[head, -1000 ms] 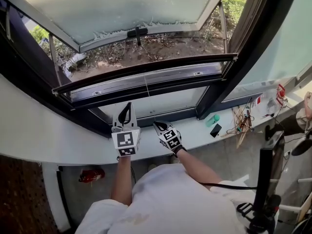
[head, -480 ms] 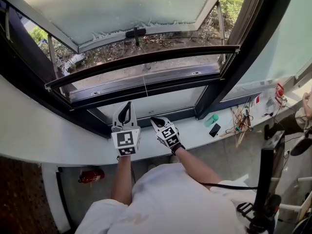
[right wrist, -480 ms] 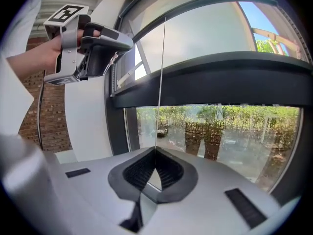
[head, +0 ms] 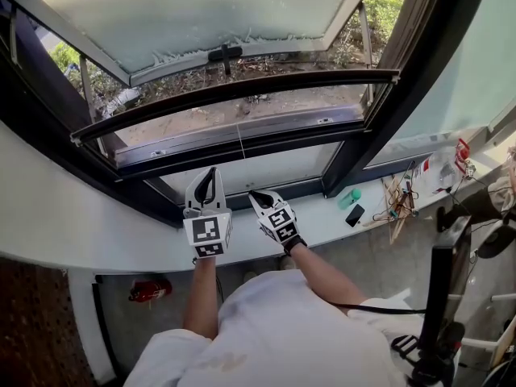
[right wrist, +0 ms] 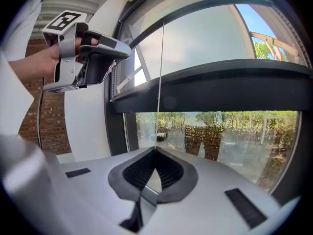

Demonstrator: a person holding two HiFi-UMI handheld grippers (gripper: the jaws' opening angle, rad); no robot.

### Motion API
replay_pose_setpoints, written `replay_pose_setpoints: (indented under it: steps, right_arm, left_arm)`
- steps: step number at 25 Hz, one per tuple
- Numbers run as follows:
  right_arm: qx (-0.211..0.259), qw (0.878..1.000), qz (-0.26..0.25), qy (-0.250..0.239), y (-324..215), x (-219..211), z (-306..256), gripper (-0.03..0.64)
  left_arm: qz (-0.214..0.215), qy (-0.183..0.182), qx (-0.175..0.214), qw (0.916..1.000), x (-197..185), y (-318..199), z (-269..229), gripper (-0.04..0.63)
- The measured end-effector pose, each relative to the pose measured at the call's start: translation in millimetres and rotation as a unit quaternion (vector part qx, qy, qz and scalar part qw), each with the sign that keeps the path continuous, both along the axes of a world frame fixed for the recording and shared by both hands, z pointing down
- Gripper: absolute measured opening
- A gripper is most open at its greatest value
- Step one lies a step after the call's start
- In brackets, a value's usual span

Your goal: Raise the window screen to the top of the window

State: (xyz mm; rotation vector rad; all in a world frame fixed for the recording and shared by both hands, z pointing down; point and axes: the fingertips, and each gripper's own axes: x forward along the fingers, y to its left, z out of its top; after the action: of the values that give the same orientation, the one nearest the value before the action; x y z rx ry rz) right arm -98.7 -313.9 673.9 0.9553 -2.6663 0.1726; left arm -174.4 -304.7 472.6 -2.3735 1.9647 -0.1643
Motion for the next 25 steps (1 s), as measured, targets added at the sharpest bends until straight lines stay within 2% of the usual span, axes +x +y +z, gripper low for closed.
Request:
replay_pose_setpoints:
  steps: [16, 25]
  right_arm:
    - [0.012, 1.000, -0.001, -0.008, -1, 3, -13, 0.003]
    - [0.038, 0.999, -0.001, -0.030, -8, -3, -41, 0.003]
  left_arm:
    - [0.002, 0.001, 0.000, 1.0000, 5, 1, 0, 0.002]
    - [0.002, 0.000, 0.003, 1.0000, 7, 0, -1, 0.002]
